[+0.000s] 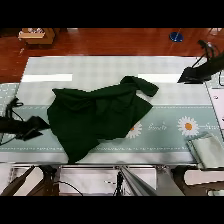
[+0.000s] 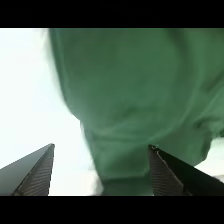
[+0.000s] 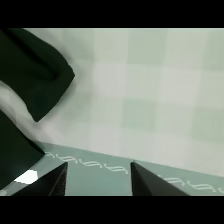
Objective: Fold the shirts.
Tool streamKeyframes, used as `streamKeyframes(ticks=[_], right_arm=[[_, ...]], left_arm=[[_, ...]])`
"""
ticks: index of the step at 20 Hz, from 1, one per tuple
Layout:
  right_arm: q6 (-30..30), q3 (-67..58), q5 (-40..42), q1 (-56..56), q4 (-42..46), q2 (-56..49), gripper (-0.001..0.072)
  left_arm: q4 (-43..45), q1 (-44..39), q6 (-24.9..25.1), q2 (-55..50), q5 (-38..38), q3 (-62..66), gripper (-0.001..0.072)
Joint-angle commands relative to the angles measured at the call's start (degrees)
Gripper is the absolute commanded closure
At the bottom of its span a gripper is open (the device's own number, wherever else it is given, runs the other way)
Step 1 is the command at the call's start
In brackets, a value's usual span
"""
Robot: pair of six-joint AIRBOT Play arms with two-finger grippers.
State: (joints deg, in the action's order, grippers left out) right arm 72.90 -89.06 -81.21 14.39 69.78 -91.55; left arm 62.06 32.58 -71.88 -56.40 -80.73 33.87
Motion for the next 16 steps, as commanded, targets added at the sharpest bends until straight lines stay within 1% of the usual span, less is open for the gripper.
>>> streamKeyframes(ticks=[1, 4, 6, 8, 9, 10, 12, 13, 14, 15, 16], right_arm=[[-4.0, 5.9, 0.3, 0.5, -6.1, 0.0, 0.023], [-4.7, 9.4, 1.2, 0.5, -8.5, 0.0, 0.0231], [-4.9, 10.8, 0.7, 0.5, -10.3, 0.1, 0.0231], [-4.9, 11.5, -0.2, 0.5, -11.5, 0.1, 0.0231], [-4.9, 11.6, -0.7, 0.5, -11.5, 0.1, 0.0231], [-4.9, 11.6, -0.9, 0.5, -11.5, 0.1, 0.0231], [-4.9, 11.6, -1.5, 0.5, -11.4, 0.1, 0.023], [-4.9, 11.6, -1.7, 0.5, -11.4, 0.1, 0.023], [-4.9, 11.6, -2.1, 0.6, -11.4, 0.1, 0.023], [-4.9, 11.6, -2.8, 0.8, -11.2, 0.1, 0.023], [-4.9, 11.8, -3.2, 1.1, -11.2, 0.1, 0.023]], left_arm=[[1.0, 0.2, 0.5, -0.1, 3.1, -6.1, 0.0042], [-0.2, 0.2, 0.7, -0.2, 10.5, -8.6, 0.0042], [-3.4, -0.3, 0.7, -1.3, 14.8, -9.1, 0.0054], [-7.8, -3.0, 1.0, -3.0, 18.9, -9.1, 0.0063], [-9.5, -5.0, 0.9, -4.0, 20.6, -9.1, 0.0126], [-10.0, -6.9, 0.9, -4.9, 21.7, -9.1, 0.0223], [-10.0, -9.9, 0.9, -7.4, 22.7, -9.1, 0.0229], [-10.0, -10.5, 0.9, -8.6, 22.6, -9.1, 0.0273], [-10.1, -10.5, 0.9, -9.6, 22.3, -9.1, 0.0416], [-10.0, -10.4, 0.9, -10.2, 21.6, -9.1, 0.0634], [-10.0, -10.3, 1.0, -10.3, 21.2, -9.0, 0.0677]])
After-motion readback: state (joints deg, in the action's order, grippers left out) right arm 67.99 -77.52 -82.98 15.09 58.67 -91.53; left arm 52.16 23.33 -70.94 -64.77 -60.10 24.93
